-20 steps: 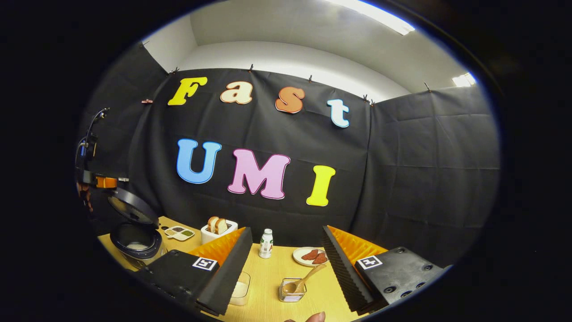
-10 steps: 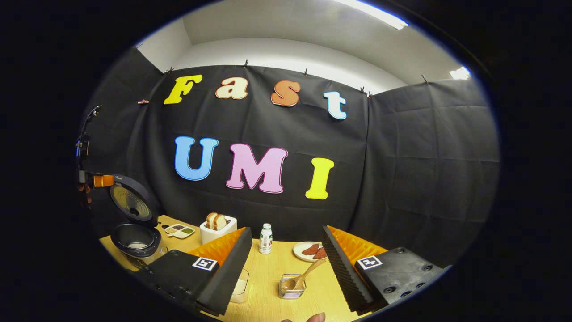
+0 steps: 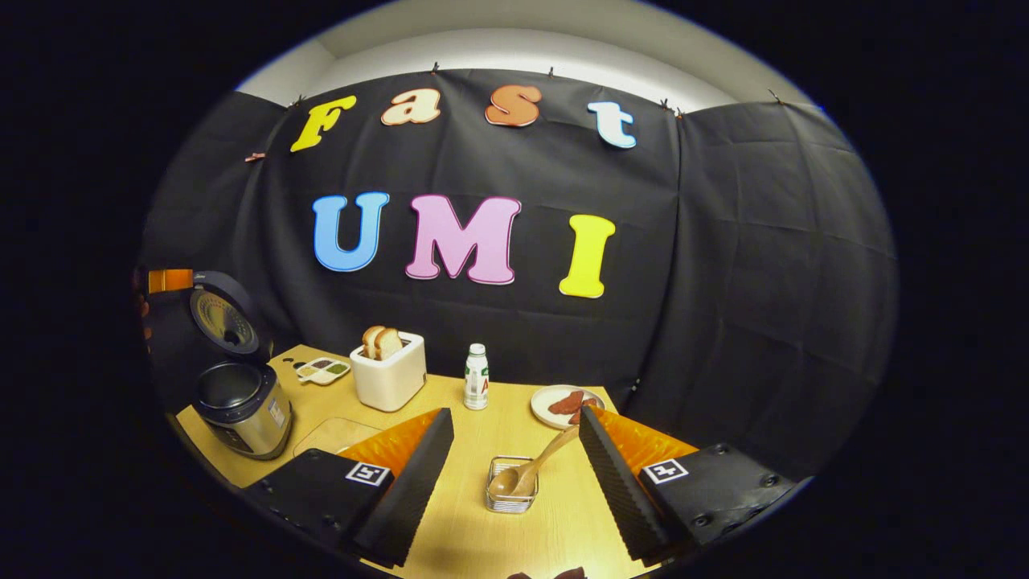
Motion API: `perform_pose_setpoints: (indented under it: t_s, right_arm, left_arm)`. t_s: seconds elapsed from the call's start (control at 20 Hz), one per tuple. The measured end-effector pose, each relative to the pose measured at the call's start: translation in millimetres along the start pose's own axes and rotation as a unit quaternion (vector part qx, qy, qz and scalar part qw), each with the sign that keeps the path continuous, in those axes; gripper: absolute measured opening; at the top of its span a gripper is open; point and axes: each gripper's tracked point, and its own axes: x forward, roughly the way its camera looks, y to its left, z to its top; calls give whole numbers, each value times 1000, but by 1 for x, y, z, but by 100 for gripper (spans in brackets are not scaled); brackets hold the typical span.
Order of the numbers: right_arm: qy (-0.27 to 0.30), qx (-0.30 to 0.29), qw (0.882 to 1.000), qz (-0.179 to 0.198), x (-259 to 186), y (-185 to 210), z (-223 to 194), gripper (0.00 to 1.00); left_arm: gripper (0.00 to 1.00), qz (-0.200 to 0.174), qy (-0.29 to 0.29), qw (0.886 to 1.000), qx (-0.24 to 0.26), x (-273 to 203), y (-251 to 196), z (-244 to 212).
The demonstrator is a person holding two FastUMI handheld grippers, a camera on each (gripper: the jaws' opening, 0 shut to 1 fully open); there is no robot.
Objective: Close the left gripper, press the button to open the rice cooker; take a wooden spoon from the chopstick holder with the right hand, scoop a spoonful of rice and pour it into the rice cooker, then put the wooden spoon back into the chopstick holder.
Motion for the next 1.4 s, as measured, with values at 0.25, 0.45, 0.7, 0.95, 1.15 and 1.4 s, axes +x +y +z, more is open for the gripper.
perform_pose_setpoints:
  t_s: [0.25, 0.45, 0.7, 0.95, 1.15, 1.4]
  right_arm:
    - [46, 39, 998, 19, 34, -20, -44, 98]
    - [71, 72, 995, 3, 65, -41, -81, 98]
    - [106, 112, 988, -25, 99, -60, -136, 98]
    - [149, 139, 979, -27, 125, -71, -180, 98]
    - [175, 167, 970, -17, 146, -70, -200, 97]
    - [186, 200, 962, 1, 161, -59, -204, 76]
  left_arm:
    - [90, -21, -5, 1000, -4, -10, -47, 2]
    - [90, -53, -32, 998, 26, -14, -85, 10]
    - [94, -112, -14, 992, 57, -14, -143, 4]
    - [94, -124, 9, 990, 61, -12, -171, -5]
    - [94, -115, 26, 990, 72, -9, -178, -15]
    - [96, -99, 42, 992, 68, -4, -179, -22]
